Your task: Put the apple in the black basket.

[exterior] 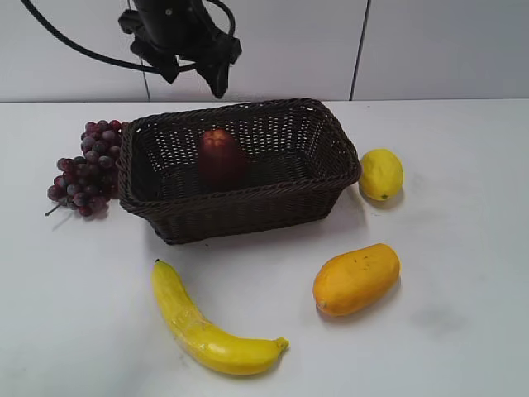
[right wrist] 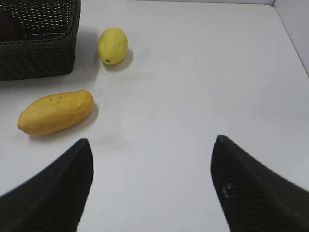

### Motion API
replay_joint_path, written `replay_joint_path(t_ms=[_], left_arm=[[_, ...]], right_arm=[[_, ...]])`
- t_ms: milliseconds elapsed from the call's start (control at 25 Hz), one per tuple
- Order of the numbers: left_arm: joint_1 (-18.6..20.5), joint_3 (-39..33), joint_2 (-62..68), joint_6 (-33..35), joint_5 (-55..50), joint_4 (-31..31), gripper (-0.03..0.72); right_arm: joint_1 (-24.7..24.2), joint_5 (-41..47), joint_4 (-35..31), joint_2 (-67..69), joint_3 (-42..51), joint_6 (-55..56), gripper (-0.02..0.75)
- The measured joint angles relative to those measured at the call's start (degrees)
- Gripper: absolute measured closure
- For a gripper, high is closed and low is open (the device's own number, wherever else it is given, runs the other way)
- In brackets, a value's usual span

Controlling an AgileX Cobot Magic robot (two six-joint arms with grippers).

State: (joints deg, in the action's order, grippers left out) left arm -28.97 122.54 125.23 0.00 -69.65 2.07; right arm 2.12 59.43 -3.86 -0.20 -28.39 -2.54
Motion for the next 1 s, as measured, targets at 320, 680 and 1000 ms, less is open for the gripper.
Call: replay_joint_path(t_ms=[320,680,1000], left_arm=[[3.5,-7.5,-5.4,-2.2,0.0,1.2,0.098],[12.4,-32.0,-23.6,-2.3,0.0,2.5,0.098],[20.3,-57.1,-41.7,-2.3,-0.1,-2.7,0.098]], right_arm=[[0.0,0.0,0.0,0.0,0.0,0.0,0.164],[0.0,0.0,0.0,0.0,0.0,0.0,0.164],[0.0,0.0,0.0,0.0,0.0,0.0,0.164]])
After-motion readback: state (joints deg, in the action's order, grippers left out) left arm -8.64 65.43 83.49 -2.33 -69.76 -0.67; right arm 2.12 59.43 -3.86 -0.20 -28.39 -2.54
